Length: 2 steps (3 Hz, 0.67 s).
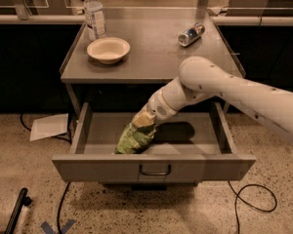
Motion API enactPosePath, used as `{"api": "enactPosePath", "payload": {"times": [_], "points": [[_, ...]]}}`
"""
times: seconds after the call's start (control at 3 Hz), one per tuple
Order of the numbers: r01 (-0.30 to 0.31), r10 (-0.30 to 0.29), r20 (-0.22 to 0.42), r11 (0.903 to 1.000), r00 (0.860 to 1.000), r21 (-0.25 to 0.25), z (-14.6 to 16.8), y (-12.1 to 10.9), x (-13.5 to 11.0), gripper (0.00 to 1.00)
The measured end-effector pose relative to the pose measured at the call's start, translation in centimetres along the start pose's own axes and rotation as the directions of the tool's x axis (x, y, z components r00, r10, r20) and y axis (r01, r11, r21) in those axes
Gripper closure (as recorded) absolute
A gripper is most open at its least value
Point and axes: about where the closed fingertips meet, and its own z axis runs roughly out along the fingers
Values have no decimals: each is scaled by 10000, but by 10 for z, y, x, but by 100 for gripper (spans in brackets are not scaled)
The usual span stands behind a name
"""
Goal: Pick green jalapeno chip bag from top drawer and place on counter
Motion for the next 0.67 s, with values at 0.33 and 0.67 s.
{"api": "enactPosePath", "payload": {"times": [0.33,0.67], "points": [[721,-774,1305,9964,9884,445,-80,19,-18,100],[1301,-1568,1781,9796,9714,1530,-163,35,-35,100]]}}
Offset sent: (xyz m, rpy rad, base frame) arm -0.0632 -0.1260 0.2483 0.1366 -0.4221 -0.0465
